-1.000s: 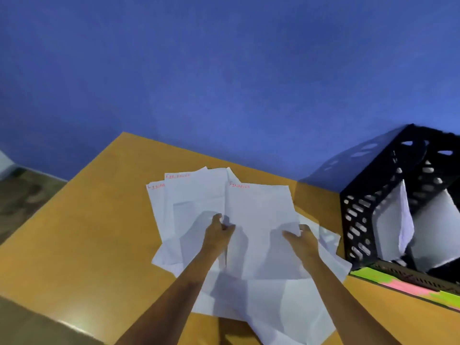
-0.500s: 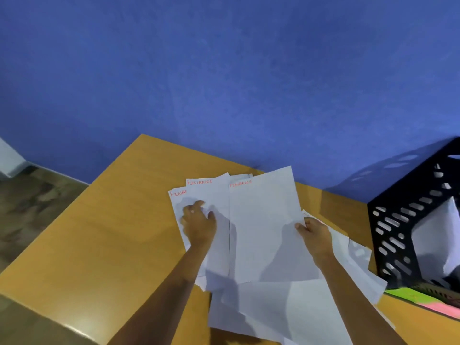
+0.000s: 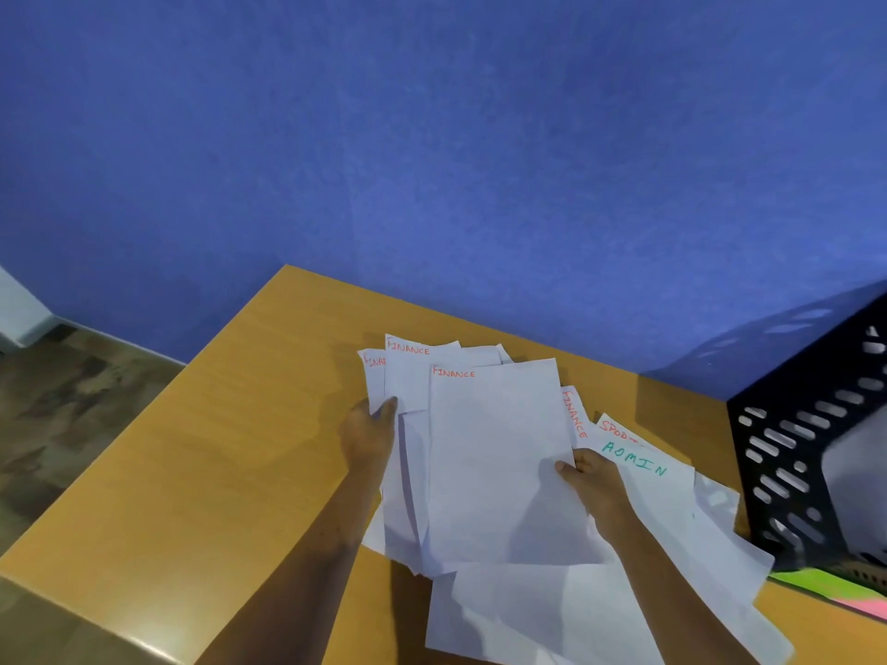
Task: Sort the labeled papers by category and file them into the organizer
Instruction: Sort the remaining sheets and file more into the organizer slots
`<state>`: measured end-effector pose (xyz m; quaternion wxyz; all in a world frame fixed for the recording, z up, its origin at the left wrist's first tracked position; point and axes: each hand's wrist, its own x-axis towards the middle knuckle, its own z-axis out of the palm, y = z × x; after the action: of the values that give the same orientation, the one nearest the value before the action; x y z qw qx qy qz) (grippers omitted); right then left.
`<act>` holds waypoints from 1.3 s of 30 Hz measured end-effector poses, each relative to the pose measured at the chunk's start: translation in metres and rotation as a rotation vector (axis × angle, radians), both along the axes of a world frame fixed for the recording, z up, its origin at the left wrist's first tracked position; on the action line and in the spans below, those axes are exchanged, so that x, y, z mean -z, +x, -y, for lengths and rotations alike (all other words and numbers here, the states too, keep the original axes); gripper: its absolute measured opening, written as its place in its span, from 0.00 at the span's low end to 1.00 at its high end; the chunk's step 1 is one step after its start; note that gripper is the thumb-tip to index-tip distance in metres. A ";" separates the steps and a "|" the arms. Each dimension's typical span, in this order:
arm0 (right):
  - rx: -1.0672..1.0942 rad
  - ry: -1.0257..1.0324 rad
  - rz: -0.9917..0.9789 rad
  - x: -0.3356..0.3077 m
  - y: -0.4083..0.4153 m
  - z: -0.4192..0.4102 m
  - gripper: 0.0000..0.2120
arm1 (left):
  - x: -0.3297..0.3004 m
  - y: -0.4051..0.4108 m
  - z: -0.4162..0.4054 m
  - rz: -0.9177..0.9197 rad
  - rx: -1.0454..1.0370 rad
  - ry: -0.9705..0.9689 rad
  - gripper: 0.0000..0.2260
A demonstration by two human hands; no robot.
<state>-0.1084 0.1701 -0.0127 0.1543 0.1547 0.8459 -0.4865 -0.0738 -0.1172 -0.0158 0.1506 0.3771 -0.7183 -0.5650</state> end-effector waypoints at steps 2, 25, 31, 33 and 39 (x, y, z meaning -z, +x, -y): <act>0.003 0.035 -0.022 0.001 0.001 0.001 0.12 | 0.002 -0.001 0.003 0.013 0.032 -0.006 0.14; 0.057 -0.153 -0.020 -0.007 0.007 -0.002 0.13 | -0.161 -0.032 0.008 -0.575 0.083 -0.308 0.08; 0.052 -0.336 0.171 -0.023 0.011 -0.010 0.17 | -0.059 -0.029 -0.013 -0.072 0.339 -0.211 0.14; 0.096 -0.386 0.212 -0.024 0.014 -0.009 0.12 | -0.034 -0.019 -0.019 0.006 0.357 -0.107 0.14; 0.164 -0.716 0.103 -0.025 0.022 -0.017 0.14 | -0.007 -0.005 -0.030 0.126 0.386 0.157 0.14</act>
<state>-0.0860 0.1869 0.0123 0.2018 0.1824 0.5980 -0.7539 -0.0790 -0.0872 -0.0087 -0.0356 0.2777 -0.7389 -0.6129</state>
